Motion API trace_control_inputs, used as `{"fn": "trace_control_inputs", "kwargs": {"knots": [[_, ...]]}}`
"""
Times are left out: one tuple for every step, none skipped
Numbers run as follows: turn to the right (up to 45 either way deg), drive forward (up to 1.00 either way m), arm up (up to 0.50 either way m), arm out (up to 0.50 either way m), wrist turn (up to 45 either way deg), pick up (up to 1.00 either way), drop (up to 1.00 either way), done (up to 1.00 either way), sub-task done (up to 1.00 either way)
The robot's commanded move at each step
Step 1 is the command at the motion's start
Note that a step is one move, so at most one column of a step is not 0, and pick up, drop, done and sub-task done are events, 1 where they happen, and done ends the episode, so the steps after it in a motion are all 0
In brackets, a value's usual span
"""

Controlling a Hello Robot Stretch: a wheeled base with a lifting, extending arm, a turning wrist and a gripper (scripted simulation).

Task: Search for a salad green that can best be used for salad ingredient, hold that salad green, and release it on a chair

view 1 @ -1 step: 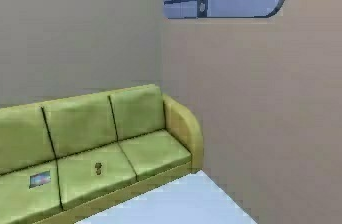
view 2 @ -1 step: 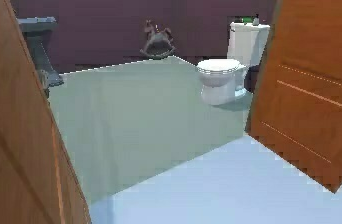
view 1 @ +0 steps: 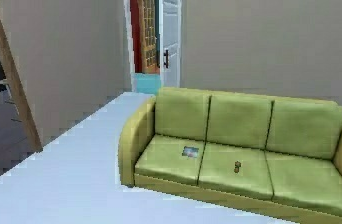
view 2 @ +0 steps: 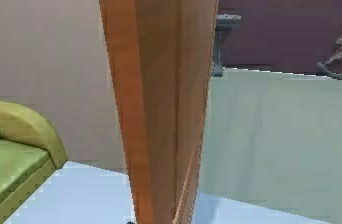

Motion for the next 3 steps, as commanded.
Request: {"fn": "trace_control_inputs", "kwargs": {"knots": [[-3.0,0.00,0.00,0.00,0.0,0.00,0.00,0.00,0.00],[0.0,0.35,0.00,0.00,0.0,0.00,0.00,0.00,0.00],[-45.0,0.00,0.00,0.00,0.0,0.00,0.00,0.00,0.00]]}}
